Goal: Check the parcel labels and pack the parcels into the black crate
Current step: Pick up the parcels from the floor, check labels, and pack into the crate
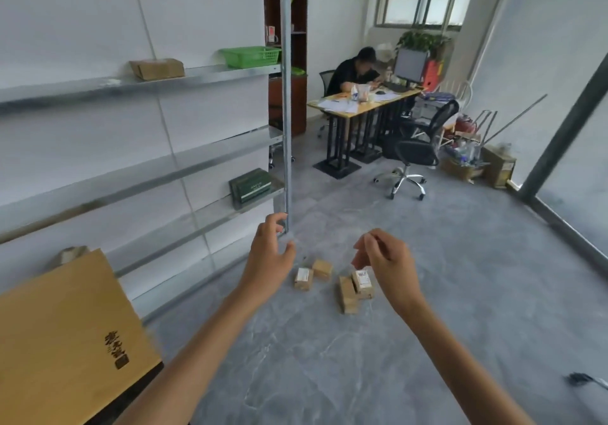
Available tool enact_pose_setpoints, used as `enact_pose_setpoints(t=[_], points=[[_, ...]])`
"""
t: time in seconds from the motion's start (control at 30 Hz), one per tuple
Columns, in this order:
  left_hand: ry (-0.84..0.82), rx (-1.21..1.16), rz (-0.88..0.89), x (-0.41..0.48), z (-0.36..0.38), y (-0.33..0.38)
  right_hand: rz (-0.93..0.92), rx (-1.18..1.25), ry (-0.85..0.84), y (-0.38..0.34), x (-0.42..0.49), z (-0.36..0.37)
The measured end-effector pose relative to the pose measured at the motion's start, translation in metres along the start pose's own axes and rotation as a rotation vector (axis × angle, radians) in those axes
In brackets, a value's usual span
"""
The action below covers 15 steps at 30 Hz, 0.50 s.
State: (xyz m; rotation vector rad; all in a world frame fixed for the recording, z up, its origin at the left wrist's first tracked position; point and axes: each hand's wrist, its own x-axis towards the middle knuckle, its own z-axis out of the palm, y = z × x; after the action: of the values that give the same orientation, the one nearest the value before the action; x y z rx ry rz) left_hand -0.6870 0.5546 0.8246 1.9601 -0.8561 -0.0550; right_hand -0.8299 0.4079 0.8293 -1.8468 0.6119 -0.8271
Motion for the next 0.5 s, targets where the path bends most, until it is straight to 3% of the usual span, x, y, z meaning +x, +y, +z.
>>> enact_pose_setpoints(t=[0.5], points=[[-0.282, -0.078, -0.011, 0.188, 0.136, -0.043, 0.294, -0.018, 0.145, 0.106, 0.149, -0.021]])
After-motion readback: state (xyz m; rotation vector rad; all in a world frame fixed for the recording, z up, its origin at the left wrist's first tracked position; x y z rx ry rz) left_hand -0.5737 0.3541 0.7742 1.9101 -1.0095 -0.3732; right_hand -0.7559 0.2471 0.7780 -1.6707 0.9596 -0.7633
